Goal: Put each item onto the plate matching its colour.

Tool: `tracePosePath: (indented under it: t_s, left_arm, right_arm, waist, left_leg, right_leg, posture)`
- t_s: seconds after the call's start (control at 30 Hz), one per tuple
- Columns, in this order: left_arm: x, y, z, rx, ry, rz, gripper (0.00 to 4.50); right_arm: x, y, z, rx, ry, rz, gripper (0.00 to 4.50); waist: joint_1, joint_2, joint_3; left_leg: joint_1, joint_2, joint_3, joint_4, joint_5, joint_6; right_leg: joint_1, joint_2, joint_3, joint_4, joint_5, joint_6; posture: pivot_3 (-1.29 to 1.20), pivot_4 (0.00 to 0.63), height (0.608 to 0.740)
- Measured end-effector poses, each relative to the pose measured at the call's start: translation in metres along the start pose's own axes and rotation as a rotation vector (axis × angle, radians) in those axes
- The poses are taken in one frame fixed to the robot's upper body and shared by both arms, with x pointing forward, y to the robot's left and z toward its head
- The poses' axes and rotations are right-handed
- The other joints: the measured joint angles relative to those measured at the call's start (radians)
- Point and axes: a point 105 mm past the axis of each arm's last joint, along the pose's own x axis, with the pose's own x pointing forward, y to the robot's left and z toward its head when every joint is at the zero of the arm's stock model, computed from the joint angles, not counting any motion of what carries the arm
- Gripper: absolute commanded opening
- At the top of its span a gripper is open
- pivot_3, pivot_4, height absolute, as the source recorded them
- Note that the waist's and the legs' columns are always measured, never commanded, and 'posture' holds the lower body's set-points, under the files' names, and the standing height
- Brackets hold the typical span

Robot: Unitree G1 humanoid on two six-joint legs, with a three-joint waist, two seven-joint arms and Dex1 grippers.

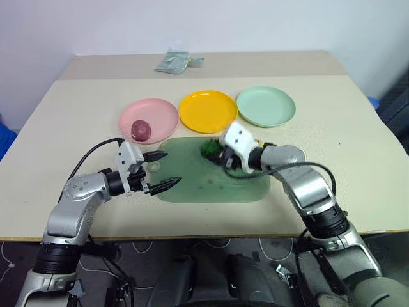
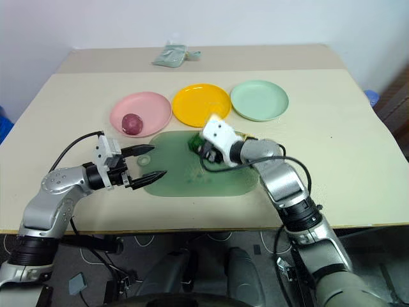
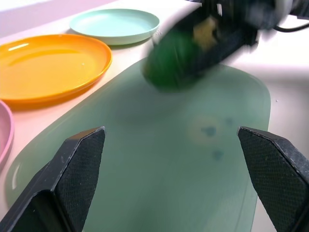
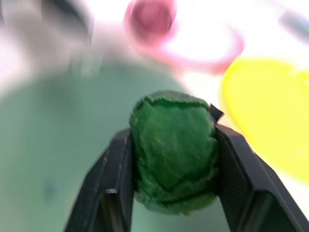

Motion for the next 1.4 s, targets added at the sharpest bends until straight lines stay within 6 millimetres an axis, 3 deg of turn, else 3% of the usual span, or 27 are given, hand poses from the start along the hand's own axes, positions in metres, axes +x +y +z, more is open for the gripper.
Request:
tracePosePath:
  t_s: [0.07,0.1,0.17,0.23,0.3,0.4,0.57,0.6,0.73,1.07,1.13,1.27,1.33,1.4]
  left_arm:
    - [0.001,0.001,0.002,0.005,-0.006,0.0,4.5]
    - [0.001,0.001,0.002,0.004,-0.006,0.001,4.5]
    - [0.002,0.001,0.002,0.001,-0.011,0.007,4.5]
    - [0.002,0.003,0.002,-0.001,-0.014,0.018,4.5]
    - [0.006,0.005,0.005,0.005,-0.036,0.038,4.5]
    - [0.01,0.011,0.01,0.018,-0.056,0.071,4.5]
    - [0.014,0.016,0.014,0.03,-0.083,0.12,4.5]
    - [0.015,0.016,0.014,0.028,-0.084,0.127,4.5]
    - [0.015,0.014,0.018,0.039,-0.094,0.137,4.5]
    - [0.025,0.001,0.014,0.01,-0.097,0.093,4.5]
    - [0.029,0.001,0.018,0.016,-0.109,0.081,4.5]
    - [0.032,0.001,0.02,0.008,-0.115,0.044,4.5]
    - [0.031,0.0,0.021,0.006,-0.113,0.019,4.5]
    - [0.027,0.003,0.021,0.008,-0.092,0.009,4.5]
  right_arm:
    - [-0.008,-0.039,0.036,-0.022,-0.105,-0.123,1.65]
    - [-0.01,-0.05,0.042,-0.028,-0.123,-0.156,1.65]
    - [-0.016,-0.09,0.048,-0.071,-0.132,-0.256,1.65]
    - [-0.022,-0.125,0.035,-0.083,-0.088,-0.351,1.65]
    - [-0.027,-0.155,0.008,-0.068,-0.005,-0.442,1.65]
    - [-0.03,-0.171,-0.026,-0.058,0.1,-0.507,1.65]
    - [-0.036,-0.169,-0.078,-0.008,0.248,-0.556,1.65]
    - [-0.034,-0.166,-0.083,0.001,0.26,-0.554,2.64]
    - [-0.029,-0.161,-0.089,-0.003,0.275,-0.545,4.44]
    - [-0.028,-0.163,-0.073,0.037,0.162,-0.531,4.48]
    - [-0.031,-0.166,-0.06,0.048,0.097,-0.511,4.48]
    - [-0.042,-0.171,-0.015,0.025,-0.076,-0.444,4.48]
    - [-0.057,-0.161,0.0,0.051,-0.151,-0.405,4.48]
    - [-0.067,-0.138,-0.006,0.115,-0.154,-0.358,4.48]
  waist:
    - [0.002,0.0,0.0]
    - [0.004,0.0,0.0]
    - [0.003,0.0,0.0]
    - [0.001,0.0,0.0]
    - [-0.004,0.0,0.0]
    - [-0.019,0.0,0.0]
    - [-0.038,0.0,0.0]
    - [-0.043,0.0,0.0]
    - [-0.052,0.0,0.0]
    - [-0.048,0.0,0.0]
    - [-0.049,0.0,0.001]
    - [-0.049,0.001,0.001]
    - [-0.043,0.001,0.001]
    - [-0.037,0.001,0.001]
  left_leg:
    - [0.0,0.0,0.0,0.0,0.0,0.0]
    - [0.0,0.0,0.0,0.0,0.0,0.0]
    - [0.0,0.0,0.0,0.0,0.0,0.0]
    - [0.0,-0.001,0.0,-0.001,0.0,0.001]
    - [0.0,0.0,0.001,-0.002,0.0,0.0]
    - [0.0,0.0,0.001,-0.005,0.002,-0.002]
    - [0.0,0.0,0.002,-0.008,0.005,-0.007]
    - [0.0,0.0,0.002,-0.008,0.005,-0.007]
    - [0.0,0.0,0.002,-0.007,0.005,-0.007]
    - [0.0,0.0,0.002,-0.007,0.005,-0.007]
    - [0.0,0.0,0.002,-0.007,0.005,-0.007]
    - [0.0,0.0,0.001,-0.007,0.005,-0.007]
    - [0.0,0.0,-0.001,-0.007,0.004,-0.005]
    - [0.0,0.0,-0.001,-0.007,0.002,-0.002]
  right_leg:
    - [0.0,0.0,-0.001,-0.001,0.0,0.0]
    - [0.0,0.0,-0.001,-0.001,0.0,0.0]
    - [0.001,0.0,-0.001,-0.002,0.0,0.0]
    - [0.001,0.0,-0.001,-0.003,0.0,0.0]
    - [0.0,0.0,-0.001,-0.002,0.0,0.0]
    - [-0.001,0.0,0.0,-0.003,0.0,-0.001]
    - [-0.003,0.0,0.002,-0.002,0.0,-0.001]
    - [-0.003,0.0,0.002,-0.002,0.0,-0.001]
    - [-0.003,0.0,0.002,-0.001,0.0,-0.001]
    - [-0.003,0.0,0.002,0.0,0.0,-0.001]
    - [-0.003,0.0,0.002,-0.001,0.0,-0.001]
    - [-0.003,0.001,0.001,-0.001,0.0,-0.001]
    - [-0.003,0.001,0.001,-0.001,0.0,-0.001]
    - [-0.003,0.001,0.001,0.0,0.0,-0.001]
  posture:
    - [0.0,0.15,0.74]
    - [0.0,0.15,0.74]
    - [0.0,0.15,0.74]
    - [0.0,0.15,0.74]
    - [0.0,0.15,0.74]
    - [0.0,0.15,0.74]
    - [0.0,0.15,0.74]
    - [0.0,0.15,0.74]
    - [0.0,0.15,0.74]
    - [0.0,0.15,0.74]
    - [0.0,0.15,0.74]
    - [0.0,0.15,0.74]
    - [0.0,0.15,0.74]
    - [0.0,0.15,0.74]
